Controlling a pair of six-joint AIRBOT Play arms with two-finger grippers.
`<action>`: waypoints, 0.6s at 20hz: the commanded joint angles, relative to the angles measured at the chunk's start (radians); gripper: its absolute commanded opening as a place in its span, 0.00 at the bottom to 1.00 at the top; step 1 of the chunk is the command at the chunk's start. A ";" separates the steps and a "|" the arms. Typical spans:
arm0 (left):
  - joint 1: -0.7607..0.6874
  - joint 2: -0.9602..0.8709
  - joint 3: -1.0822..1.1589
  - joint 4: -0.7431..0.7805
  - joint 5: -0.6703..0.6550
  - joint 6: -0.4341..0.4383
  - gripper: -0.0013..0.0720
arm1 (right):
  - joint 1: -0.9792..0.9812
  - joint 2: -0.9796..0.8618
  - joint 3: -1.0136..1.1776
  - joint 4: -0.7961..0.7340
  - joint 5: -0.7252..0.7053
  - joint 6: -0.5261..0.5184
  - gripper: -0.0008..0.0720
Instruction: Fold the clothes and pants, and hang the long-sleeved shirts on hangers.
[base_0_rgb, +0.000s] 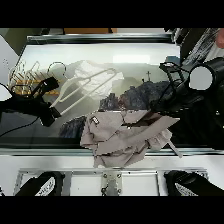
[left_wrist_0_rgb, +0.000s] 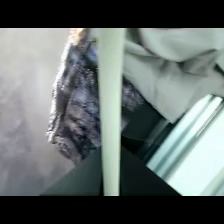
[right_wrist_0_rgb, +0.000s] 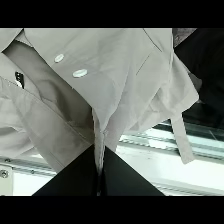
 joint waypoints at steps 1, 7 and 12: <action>-0.001 0.005 -0.008 -0.047 -0.196 0.153 0.03 | 0.000 0.000 0.000 0.000 0.000 0.000 0.03; -0.052 0.063 -0.204 -0.174 -0.196 0.278 0.03 | 0.000 0.000 0.000 0.000 0.000 -0.001 0.03; -0.192 0.045 -0.297 -0.172 -0.092 0.278 0.03 | -0.001 0.000 0.000 0.000 0.000 -0.011 0.03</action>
